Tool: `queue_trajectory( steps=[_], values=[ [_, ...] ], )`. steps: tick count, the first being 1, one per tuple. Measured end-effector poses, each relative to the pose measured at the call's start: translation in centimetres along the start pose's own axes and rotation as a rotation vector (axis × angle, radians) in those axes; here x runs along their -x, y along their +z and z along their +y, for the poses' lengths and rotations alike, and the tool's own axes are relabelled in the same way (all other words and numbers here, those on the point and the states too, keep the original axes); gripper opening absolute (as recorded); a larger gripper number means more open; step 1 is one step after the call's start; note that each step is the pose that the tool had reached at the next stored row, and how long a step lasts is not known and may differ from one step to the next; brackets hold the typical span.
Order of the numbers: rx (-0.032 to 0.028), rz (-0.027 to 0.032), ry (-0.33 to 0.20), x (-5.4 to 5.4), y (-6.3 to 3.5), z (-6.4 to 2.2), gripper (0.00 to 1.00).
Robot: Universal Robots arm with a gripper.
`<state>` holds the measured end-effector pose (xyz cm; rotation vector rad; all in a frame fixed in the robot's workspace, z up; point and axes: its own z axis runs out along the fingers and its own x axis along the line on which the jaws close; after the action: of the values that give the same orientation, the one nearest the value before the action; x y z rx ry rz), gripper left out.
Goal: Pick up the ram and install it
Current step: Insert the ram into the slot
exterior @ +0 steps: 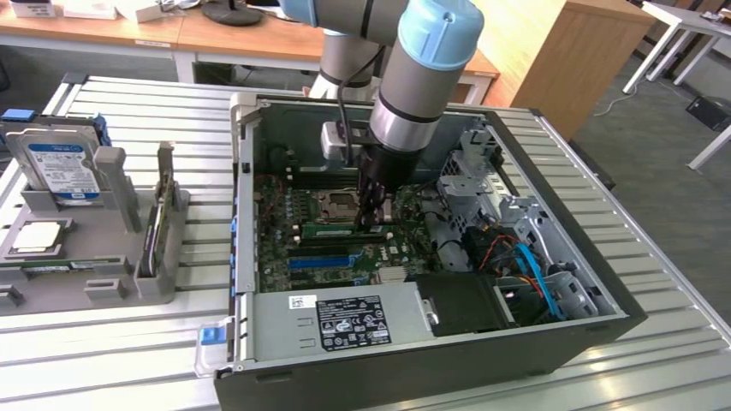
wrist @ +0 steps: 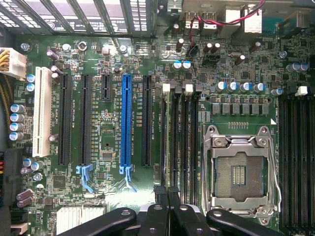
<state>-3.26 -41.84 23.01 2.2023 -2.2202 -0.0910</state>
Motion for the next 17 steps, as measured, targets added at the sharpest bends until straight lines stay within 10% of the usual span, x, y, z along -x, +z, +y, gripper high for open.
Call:
queue_trajectory(
  steps=[17],
  values=[
    [-0.0001, 0.0001, 0.0, 0.05, 0.06, 0.0, 0.12]
  ],
)
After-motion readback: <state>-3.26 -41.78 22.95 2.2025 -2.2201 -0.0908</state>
